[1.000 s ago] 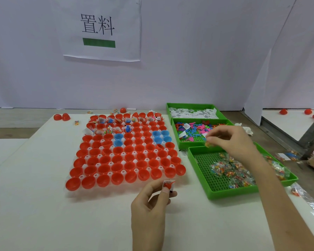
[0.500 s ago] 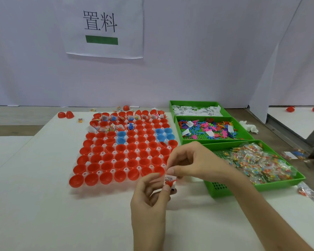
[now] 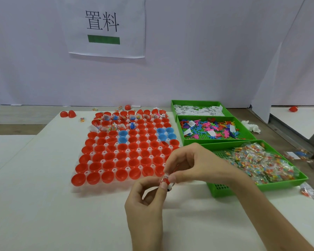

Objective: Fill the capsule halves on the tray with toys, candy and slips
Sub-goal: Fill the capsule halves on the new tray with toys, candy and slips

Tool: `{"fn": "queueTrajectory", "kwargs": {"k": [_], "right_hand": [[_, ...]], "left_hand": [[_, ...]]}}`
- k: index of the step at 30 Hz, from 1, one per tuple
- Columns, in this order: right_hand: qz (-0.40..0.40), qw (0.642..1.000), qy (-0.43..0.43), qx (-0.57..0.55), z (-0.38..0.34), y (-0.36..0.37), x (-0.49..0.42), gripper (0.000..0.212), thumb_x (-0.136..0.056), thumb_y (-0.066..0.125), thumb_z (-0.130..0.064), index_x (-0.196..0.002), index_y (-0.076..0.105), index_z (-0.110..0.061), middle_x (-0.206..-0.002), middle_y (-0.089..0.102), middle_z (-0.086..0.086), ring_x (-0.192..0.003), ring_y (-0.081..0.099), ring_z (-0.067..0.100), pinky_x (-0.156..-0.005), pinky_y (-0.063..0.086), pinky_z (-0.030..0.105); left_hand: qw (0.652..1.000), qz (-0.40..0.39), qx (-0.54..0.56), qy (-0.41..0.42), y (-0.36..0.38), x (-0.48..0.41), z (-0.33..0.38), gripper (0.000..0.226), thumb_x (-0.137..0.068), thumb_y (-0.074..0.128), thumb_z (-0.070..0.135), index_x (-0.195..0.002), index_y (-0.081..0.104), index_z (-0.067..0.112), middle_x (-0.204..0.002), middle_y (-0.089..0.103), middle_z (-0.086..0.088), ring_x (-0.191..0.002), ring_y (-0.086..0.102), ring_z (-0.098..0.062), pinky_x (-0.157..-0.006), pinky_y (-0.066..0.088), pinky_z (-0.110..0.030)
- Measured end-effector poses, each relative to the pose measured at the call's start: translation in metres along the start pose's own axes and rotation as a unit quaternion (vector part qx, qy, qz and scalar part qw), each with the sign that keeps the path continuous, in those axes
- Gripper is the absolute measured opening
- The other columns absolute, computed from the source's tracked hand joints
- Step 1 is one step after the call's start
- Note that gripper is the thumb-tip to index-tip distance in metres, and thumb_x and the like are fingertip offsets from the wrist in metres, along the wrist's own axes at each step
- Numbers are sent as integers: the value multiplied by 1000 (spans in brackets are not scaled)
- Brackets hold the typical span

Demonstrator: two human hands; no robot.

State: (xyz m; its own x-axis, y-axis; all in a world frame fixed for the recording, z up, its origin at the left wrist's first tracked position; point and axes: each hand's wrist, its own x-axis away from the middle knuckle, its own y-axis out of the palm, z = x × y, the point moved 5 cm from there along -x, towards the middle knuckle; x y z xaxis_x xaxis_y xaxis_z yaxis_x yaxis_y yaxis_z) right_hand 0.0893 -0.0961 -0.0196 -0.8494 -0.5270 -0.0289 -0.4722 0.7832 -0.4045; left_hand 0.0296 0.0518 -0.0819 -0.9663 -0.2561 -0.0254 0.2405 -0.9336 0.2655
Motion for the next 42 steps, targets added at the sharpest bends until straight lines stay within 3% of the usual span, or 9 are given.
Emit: {"fn": "queueTrajectory", "kwargs": {"k": [8,13,19,23,27,32,36,39,42], "right_hand": [[-33,999,-5,-41,-1,11,-2,19,-80,82,-4,-97,72,-6,-92,77,10,-84,76,27,-74,58,25],[-24,998,-25,-47,-3,10,-2,19,-81,79,0,-98,72,-1,-91,76,15,-83,75,28,-75,59,28],[-3,997,-29,-72,-5,8,-3,18,-80,79,3,-96,71,0,-91,75,17,-84,73,28,-75,58,28],[-12,997,-20,-75,-4,10,-3,16,-82,78,1,-96,71,-3,-90,74,15,-84,72,29,-74,57,28],[-11,997,-10,-71,-1,11,-4,18,-84,79,-8,-100,70,-8,-94,73,12,-86,71,34,-76,58,32],[-6,997,0,-72,2,11,-5,17,-83,80,-10,-99,75,-12,-90,75,8,-81,73,25,-75,59,30],[-26,995,-29,-92,-2,8,-6,13,-84,77,-6,-97,76,-9,-92,73,17,-83,72,27,-76,59,32],[-55,995,-30,-80,-9,5,-9,15,-84,75,0,-96,76,-10,-89,75,13,-81,72,25,-75,59,30],[-38,999,-23,-8,-18,-2,-20,10,-85,75,-1,-94,76,-6,-87,76,11,-77,73,24,-72,59,30]], "left_hand": [[1000,13,2,12,-3,-1,0,17,-73,79,-1,-81,67,9,-75,71,-6,-65,67,-12,-59,54,-17],[999,30,22,12,-3,-2,1,18,-72,80,0,-80,66,10,-76,71,-3,-68,69,-16,-59,53,-16],[999,16,28,-17,0,-3,1,14,-75,77,8,-82,75,19,-76,73,-3,-64,69,-12,-65,60,-25],[1000,8,19,-3,0,-3,6,23,-77,75,6,-78,79,28,-77,75,-2,-67,70,-10,-62,56,-17],[999,20,29,0,-1,-2,9,21,-77,74,0,-75,79,21,-78,76,-2,-67,71,-9,-62,54,-15],[999,21,43,3,-1,0,14,17,-73,76,-2,-73,78,16,-75,76,-2,-66,71,-7,-60,54,-12],[998,15,66,20,2,3,18,9,-64,77,13,-73,77,14,-75,76,-2,-68,72,-9,-61,55,-14],[997,10,70,30,3,4,19,11,-63,77,18,-72,75,14,-74,74,-6,-66,71,-14,-62,56,-17],[998,22,56,20,0,0,13,12,-73,77,5,-80,70,11,-68,70,-7,-60,69,-19,-61,57,-23]]}}
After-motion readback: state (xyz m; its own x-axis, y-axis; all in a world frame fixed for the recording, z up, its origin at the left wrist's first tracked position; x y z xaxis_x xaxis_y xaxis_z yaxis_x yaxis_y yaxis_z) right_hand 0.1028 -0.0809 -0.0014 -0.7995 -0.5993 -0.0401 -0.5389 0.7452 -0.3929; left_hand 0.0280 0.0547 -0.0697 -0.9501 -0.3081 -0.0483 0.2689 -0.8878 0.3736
